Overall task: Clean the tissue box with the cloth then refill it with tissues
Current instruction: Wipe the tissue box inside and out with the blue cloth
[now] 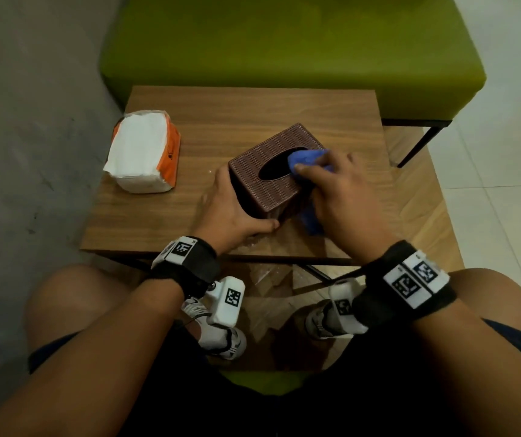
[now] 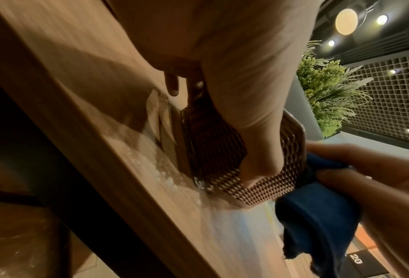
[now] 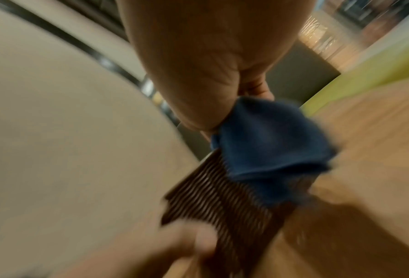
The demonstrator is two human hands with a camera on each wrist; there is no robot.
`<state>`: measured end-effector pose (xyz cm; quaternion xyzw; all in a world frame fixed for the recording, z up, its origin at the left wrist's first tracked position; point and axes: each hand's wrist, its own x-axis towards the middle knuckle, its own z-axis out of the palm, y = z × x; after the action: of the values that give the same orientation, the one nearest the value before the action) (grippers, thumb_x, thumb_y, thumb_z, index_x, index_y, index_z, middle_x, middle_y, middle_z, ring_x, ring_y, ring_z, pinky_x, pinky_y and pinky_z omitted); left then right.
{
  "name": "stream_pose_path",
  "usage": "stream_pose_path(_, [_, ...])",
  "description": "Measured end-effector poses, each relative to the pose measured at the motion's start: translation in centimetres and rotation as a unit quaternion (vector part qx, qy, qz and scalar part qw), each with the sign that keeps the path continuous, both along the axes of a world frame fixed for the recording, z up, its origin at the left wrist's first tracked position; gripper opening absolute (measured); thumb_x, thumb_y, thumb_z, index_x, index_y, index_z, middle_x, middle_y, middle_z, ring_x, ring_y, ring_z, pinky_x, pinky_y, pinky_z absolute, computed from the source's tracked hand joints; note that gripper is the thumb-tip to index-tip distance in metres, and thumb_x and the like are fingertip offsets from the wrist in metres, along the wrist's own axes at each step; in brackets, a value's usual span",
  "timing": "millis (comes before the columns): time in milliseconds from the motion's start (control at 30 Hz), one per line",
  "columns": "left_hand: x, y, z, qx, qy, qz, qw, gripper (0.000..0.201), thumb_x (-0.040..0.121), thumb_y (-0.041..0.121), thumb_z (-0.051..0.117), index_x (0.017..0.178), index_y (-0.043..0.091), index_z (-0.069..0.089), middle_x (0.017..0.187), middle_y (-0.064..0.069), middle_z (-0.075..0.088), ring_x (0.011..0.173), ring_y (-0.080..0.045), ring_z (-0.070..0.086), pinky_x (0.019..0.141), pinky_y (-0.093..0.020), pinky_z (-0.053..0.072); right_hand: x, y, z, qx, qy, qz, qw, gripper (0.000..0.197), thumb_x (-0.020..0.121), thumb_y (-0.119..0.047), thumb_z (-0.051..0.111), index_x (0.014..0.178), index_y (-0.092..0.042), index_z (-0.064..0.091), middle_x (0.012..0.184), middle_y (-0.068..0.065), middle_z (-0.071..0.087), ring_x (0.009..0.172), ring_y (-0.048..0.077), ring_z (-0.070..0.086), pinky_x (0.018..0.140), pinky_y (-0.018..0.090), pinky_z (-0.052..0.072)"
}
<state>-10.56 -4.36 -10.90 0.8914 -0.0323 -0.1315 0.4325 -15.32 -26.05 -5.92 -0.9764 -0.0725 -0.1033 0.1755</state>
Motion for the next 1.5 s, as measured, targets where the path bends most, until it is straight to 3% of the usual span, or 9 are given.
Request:
stream_pose_path(100, [0.2,-0.2,0.2,0.025,-0.006,0.003,1.0,0.132,0.039,0.068,0.09,0.149,0.031,0.027,0.147,0.003,0.055,0.137,-0.025,0.054,0.111,-0.052,0.049,0.3,0.7,0.2,0.008,-0.008,-0.076,0.997,0.04,0.099,-0.015,0.048,0.133,-0.015,0.069,0.121,0.014,0.056,0.111,0.035,0.048,0.084,0.043,0.047])
stream_pose_path(267, [0.4,0.1,0.5,0.017,0.003,-0.007,1.0,0.119,0.045,0.067,0.087,0.144,0.03,0.031,0.138,0.001,0.061,0.128,-0.028,0.061,0.105,-0.053,0.052,-2.3,3.5,-0.3,-0.023,0.005,0.091,0.996,0.044,0.096,-0.019,0.05,0.136,-0.018,0.066,0.123,0.012,0.058,0.106,0.032,0.049,0.079,0.037,0.042])
stream_pose_path(400, [0.3,0.3,0.4,0.035,-0.01,-0.017,0.999,0.13,0.042,0.066,0.091,0.149,0.031,0.026,0.149,0.004,0.051,0.14,-0.026,0.05,0.114,-0.054,0.045,-0.7,-0.3,-0.2,0.054,-0.036,-0.072,0.995,0.038,0.098,-0.017,0.046,0.123,-0.018,0.074,0.117,0.012,0.06,0.106,0.034,0.05,0.082,0.046,0.046])
stream_pose_path(567, [0.4,0.6,0.3,0.023,0.009,-0.017,1.0,0.123,0.043,0.064,0.093,0.143,0.034,0.029,0.14,0.003,0.058,0.129,-0.026,0.058,0.105,-0.054,0.053,-2.3,3.9,0.5,-0.031,0.007,0.091,0.995,0.026,0.097,-0.017,0.056,0.118,-0.019,0.073,0.116,0.009,0.059,0.104,0.031,0.048,0.078,0.04,0.046])
stream_pose_path(700, [0.4,0.7,-0.1,0.028,-0.007,-0.027,0.999,0.126,0.043,0.066,0.091,0.146,0.032,0.026,0.148,0.005,0.05,0.139,-0.026,0.05,0.113,-0.054,0.046,-0.4,-0.3,0.9,0.003,-0.021,-0.001,1.0,0.033,0.098,-0.018,0.046,0.114,-0.017,0.075,0.112,0.01,0.062,0.102,0.034,0.047,0.078,0.047,0.045])
stream_pose_path(833, [0.7,0.7,-0.3,0.015,0.006,-0.019,1.0,0.119,0.044,0.067,0.092,0.14,0.035,0.028,0.14,0.002,0.058,0.13,-0.028,0.059,0.105,-0.055,0.052,-2.2,4.2,0.8,-0.014,0.011,0.096,0.995,0.031,0.095,-0.021,0.047,0.111,-0.018,0.073,0.114,0.01,0.061,0.102,0.032,0.049,0.074,0.039,0.044])
stream_pose_path(1000, [0.8,0.8,-0.5,0.019,-0.011,-0.027,0.999,0.126,0.042,0.066,0.092,0.144,0.033,0.027,0.144,0.005,0.054,0.133,-0.027,0.055,0.108,-0.055,0.05,-1.2,1.8,0.8,0.01,-0.005,0.053,0.999,0.031,0.097,-0.018,0.049,0.111,-0.015,0.076,0.115,0.009,0.062,0.105,0.032,0.049,0.078,0.043,0.046])
stream_pose_path(1267, [1.0,0.6,-0.3,0.027,0.008,-0.02,0.999,0.115,0.042,0.066,0.093,0.134,0.038,0.029,0.132,0.007,0.061,0.12,-0.027,0.064,0.098,-0.054,0.056,3.5,6.4,1.9,-0.013,0.046,0.094,0.994,0.041,0.098,-0.024,0.04,0.115,-0.015,0.076,0.112,0.013,0.06,0.106,0.034,0.049,0.076,0.043,0.049])
stream_pose_path(1500, [0.9,0.8,-0.6,0.024,-0.005,-0.02,0.999,0.106,0.05,0.069,0.088,0.134,0.037,0.032,0.128,0.003,0.064,0.115,-0.029,0.066,0.093,-0.055,0.058,-0.6,5.2,1.7,0.002,0.036,0.12,0.992,0.049,0.097,-0.024,0.034,0.121,-0.016,0.075,0.115,0.014,0.058,0.102,0.032,0.048,0.071,0.039,0.044])
